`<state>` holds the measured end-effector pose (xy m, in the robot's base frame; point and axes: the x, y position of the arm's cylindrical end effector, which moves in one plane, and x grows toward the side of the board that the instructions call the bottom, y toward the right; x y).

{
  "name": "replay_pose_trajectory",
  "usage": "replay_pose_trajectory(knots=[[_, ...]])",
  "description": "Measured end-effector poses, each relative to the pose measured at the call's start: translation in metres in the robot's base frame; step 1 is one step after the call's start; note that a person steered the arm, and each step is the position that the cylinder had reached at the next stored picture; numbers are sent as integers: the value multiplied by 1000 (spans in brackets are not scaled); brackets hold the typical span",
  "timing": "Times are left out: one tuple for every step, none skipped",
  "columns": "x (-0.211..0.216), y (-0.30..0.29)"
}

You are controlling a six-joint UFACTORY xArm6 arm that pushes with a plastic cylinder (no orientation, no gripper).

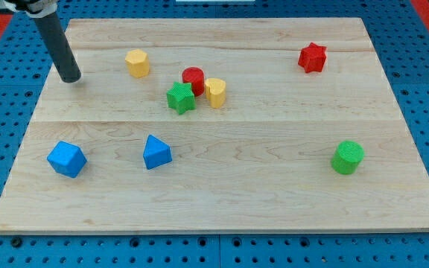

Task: Slide the hexagon on top of red circle

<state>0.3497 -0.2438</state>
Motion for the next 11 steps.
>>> replay_pose_trajectory(knots=[[0, -1], [0, -3], [-3, -1], [-3, -1], [-3, 79], [-4, 99], [-4, 91], [-29, 99], [-51, 102], [-50, 72], [-53, 15]])
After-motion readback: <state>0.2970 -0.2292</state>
